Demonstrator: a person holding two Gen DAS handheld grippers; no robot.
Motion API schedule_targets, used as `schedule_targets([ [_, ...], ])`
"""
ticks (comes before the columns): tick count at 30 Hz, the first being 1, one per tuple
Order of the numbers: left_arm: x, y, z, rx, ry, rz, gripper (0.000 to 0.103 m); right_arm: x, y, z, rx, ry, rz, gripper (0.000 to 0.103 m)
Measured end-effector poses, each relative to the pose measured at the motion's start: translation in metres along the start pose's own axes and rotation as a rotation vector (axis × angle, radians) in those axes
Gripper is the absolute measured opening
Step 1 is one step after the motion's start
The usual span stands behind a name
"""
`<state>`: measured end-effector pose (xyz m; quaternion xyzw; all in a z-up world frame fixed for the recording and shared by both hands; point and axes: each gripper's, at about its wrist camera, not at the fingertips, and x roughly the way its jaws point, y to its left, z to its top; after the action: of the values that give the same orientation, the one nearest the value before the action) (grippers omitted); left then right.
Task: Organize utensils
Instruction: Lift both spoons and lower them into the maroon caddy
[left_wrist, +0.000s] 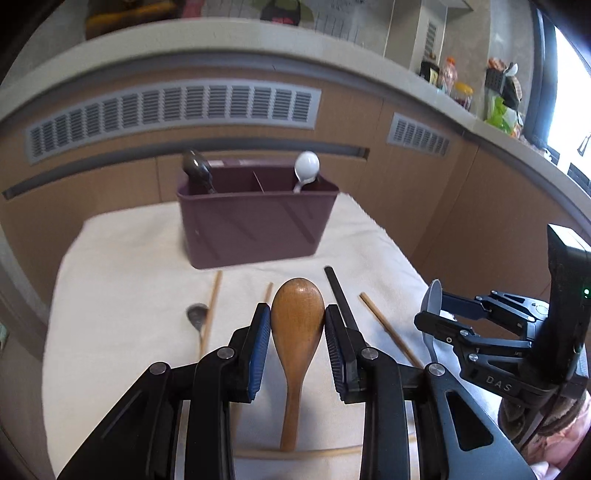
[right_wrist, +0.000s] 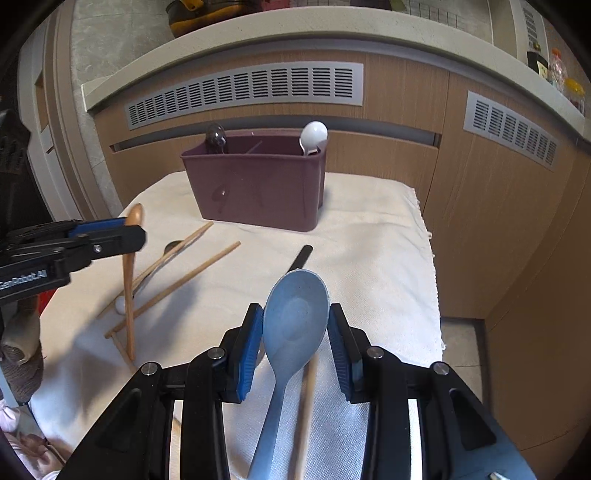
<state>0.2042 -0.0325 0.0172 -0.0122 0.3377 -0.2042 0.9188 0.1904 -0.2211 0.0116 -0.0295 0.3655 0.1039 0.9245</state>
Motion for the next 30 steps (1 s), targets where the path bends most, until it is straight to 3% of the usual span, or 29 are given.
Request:
schedule_targets([
  [11, -0.046, 0.007, -0.004, -0.010, -0.097, 0.025, 0.031, -0.028, 0.017, 0.010, -0.048, -0.080, -0.024, 0.034],
  [17, -0.066, 0.003, 0.010, 0.003, -0.150, 0.016, 0.031, -0.045, 0.021, 0.029, -0.064, -0.145, -0.036, 0.033],
  [21, -0.088, -0.003, 0.039, 0.037, -0.232, 0.025, 0.031, -0.069, 0.022, 0.063, -0.091, -0.246, -0.058, 0.033],
  [30, -0.121, -0.008, 0.139, 0.091, -0.463, 0.091, 0.031, -0.127, 0.022, 0.163, -0.160, -0.495, -0.133, 0.033],
])
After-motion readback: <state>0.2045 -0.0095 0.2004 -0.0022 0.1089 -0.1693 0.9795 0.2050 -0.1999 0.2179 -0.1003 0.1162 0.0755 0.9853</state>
